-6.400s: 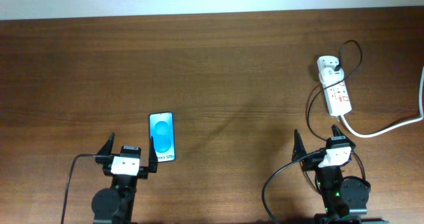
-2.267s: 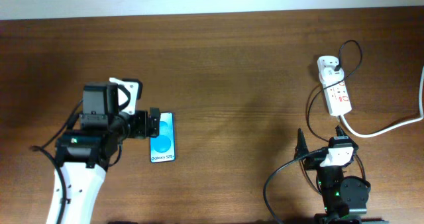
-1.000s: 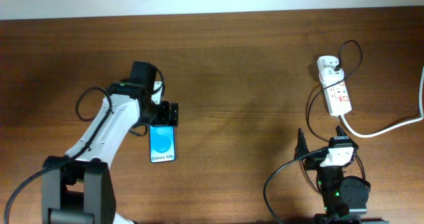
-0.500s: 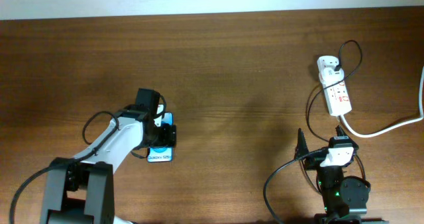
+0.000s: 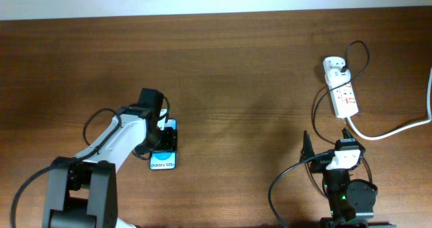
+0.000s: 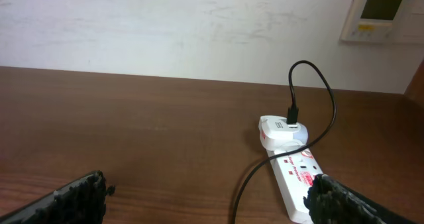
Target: Plug charger to phone and switch on socket
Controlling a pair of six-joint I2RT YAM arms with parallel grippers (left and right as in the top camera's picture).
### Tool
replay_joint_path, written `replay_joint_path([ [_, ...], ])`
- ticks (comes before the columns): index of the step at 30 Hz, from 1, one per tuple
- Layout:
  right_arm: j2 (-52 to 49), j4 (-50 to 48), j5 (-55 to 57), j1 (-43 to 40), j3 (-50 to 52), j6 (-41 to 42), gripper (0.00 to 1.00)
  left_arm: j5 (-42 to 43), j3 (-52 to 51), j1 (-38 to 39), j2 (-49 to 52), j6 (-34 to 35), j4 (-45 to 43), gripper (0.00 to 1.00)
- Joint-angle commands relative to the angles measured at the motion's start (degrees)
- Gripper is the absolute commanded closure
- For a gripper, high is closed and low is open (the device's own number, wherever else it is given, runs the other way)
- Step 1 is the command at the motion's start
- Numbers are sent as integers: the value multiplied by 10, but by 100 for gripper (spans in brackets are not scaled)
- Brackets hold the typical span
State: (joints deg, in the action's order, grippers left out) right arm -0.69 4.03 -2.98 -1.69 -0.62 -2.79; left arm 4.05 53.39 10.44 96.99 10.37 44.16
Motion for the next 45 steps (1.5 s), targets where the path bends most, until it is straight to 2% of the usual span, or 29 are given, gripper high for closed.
replay_joint_path([
  [1,3,3,2,5,3,2,2,16,49,0,-21,10,28,62],
  [14,3,3,2,5,3,2,2,204,99,0,-132,79,33,64],
  [25,3,-6,2,5,3,2,2,232,117,0,-158,200,28,64],
  [26,3,-10,-20,6,3,2,2,234,121,0,-158,200,29,63],
  [28,3,-45,-135,6,3,7,2,234,131,-1,-158,200,28,63],
  [29,3,-94,-223,6,3,60,2,234,134,-1,-158,200,25,62],
  [30,3,-151,-297,6,3,165,2,234,138,-1,-158,200,24,62],
  [31,3,-184,-341,6,3,308,2,234,139,-1,-158,200,24,62],
  [32,3,-182,-373,6,3,480,2,234,139,-1,-158,200,24,62],
  [33,3,-164,-391,6,3,542,1,234,139,-1,-158,200,24,62],
  [35,3,-136,-388,6,3,553,2,234,139,-1,-158,200,31,62],
  [36,3,-145,-409,6,3,514,2,234,139,-1,-158,200,31,61],
  [39,-5,-109,-413,5,-34,470,2,236,139,-1,-158,200,31,61],
  [41,-39,-20,-398,5,-88,417,2,236,139,-1,-158,200,31,61],
  [42,-92,44,-379,6,-145,371,2,236,139,-1,-158,200,31,61],
  [45,-239,162,-338,6,-281,310,2,236,139,-1,-158,206,31,61],
])
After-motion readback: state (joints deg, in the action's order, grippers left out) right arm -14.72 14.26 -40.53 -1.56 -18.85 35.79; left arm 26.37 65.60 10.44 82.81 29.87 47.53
